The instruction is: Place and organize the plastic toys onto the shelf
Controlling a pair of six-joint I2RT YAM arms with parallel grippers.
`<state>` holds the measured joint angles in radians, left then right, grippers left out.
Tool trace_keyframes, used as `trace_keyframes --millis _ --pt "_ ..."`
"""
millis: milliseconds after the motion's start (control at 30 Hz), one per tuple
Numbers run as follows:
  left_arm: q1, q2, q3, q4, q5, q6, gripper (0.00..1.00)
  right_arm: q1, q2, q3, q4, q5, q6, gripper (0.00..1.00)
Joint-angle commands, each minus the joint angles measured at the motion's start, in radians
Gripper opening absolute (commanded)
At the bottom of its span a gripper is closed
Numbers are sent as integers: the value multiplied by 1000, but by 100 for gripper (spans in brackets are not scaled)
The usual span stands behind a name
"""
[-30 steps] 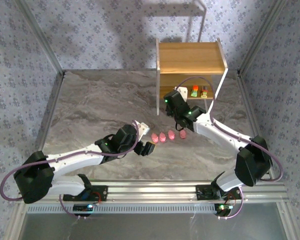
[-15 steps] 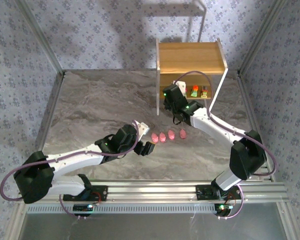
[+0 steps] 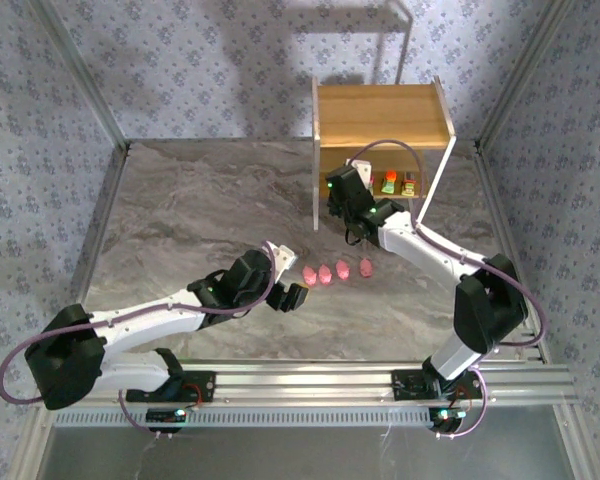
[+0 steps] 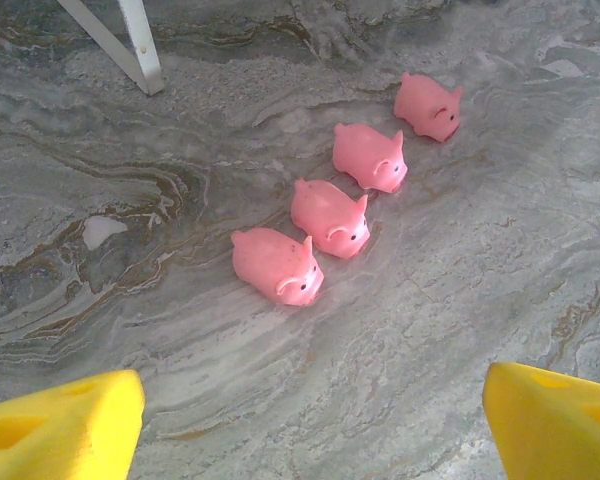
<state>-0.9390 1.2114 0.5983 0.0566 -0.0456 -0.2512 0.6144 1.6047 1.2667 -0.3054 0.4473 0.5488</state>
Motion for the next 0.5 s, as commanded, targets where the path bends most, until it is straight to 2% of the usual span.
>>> trace_keyframes --millis 0,467 --pt "-9 -19 0 14 -14 13 88 -11 18 31 16 0 -23 30" --pt "-9 -17 3 10 -18 16 88 -32 46 41 50 1 -49 30"
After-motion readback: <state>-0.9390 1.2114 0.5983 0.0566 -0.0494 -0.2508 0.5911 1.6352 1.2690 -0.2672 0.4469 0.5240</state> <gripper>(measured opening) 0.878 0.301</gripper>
